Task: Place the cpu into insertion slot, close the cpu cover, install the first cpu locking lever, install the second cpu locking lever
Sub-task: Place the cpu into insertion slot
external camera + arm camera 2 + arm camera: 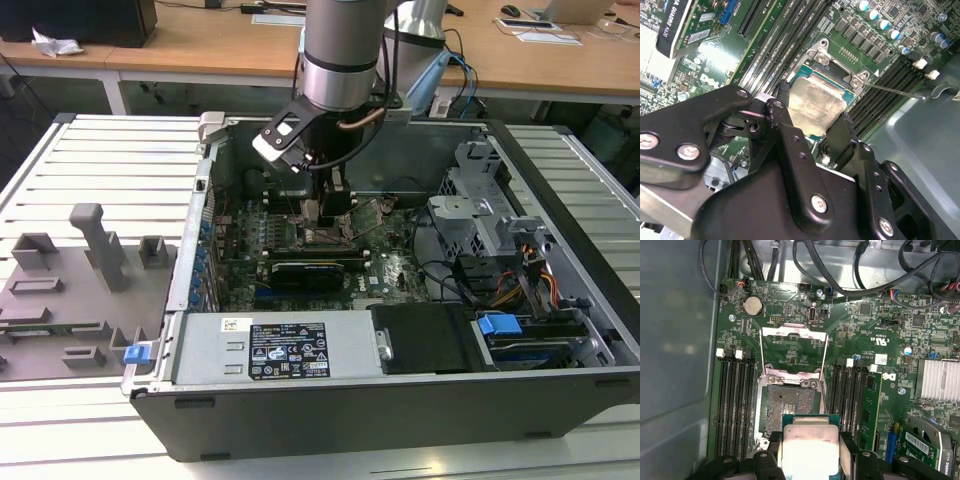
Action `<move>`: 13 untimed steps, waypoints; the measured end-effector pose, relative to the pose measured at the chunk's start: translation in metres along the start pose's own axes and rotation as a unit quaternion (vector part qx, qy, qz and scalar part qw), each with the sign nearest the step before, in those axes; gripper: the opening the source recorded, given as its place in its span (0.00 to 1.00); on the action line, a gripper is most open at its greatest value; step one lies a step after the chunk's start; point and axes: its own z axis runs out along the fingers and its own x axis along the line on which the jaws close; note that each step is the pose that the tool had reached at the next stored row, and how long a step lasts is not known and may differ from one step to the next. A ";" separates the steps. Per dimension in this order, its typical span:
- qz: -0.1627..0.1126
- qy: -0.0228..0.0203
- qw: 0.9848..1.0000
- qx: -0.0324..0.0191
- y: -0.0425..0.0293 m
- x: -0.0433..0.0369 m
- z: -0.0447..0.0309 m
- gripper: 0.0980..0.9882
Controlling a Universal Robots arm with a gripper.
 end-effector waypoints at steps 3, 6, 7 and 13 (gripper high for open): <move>0.000 0.000 1.000 0.000 0.0000 -0.0001 0.0018 0.50; 0.000 0.000 1.000 0.000 0.0000 -0.0001 0.0027 0.50; 0.000 0.000 1.000 0.000 0.0000 -0.0001 0.0032 0.50; 0.000 0.000 1.000 0.000 0.0025 -0.0001 0.0070 0.50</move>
